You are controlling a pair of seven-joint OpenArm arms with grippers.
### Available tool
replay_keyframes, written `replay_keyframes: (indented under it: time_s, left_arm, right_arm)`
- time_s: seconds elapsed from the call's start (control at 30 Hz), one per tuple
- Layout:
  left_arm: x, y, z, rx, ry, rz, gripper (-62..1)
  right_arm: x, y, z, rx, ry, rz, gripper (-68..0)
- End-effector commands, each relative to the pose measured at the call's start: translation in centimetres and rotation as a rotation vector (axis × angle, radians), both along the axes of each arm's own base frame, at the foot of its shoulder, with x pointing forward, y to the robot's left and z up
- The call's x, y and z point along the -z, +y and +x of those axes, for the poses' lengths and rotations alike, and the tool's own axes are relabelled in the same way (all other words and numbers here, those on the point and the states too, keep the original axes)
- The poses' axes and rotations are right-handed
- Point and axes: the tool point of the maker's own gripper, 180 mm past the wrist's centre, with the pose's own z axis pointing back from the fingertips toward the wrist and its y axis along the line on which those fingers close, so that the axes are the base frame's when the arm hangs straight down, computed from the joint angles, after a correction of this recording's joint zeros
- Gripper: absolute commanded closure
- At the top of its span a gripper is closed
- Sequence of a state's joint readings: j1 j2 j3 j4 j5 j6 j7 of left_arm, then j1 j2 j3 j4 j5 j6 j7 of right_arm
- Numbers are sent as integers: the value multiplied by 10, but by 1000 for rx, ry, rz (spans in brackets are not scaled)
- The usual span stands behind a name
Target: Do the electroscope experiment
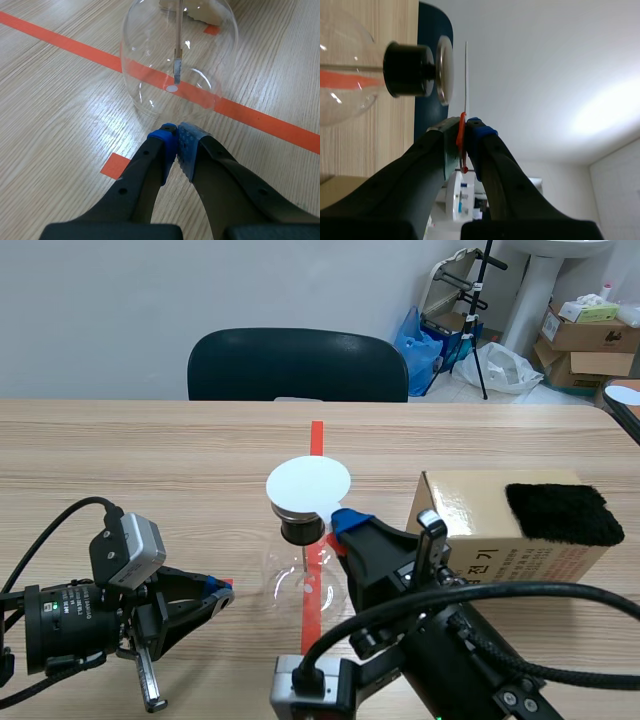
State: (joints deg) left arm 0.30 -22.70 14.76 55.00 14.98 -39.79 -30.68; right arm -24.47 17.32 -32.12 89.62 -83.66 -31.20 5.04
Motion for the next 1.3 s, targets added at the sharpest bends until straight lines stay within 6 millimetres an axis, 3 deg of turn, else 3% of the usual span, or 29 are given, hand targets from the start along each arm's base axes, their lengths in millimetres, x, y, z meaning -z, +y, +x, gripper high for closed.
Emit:
replay_keyframes:
  time_s: [0.0, 0.6, 1.27]
  left_arm:
    - [-13, -4, 7, 0, -36, -35, -32]
    - [-13, -4, 7, 0, -36, -35, -32]
    - [-13, -4, 7, 0, -36, -35, -32]
  right_arm:
    - [-8, -6, 8, 26, -35, 2, -10]
    - [-14, -79, 35, 464, -55, 31, -11]
    - [-14, -81, 35, 473, -56, 32, -11]
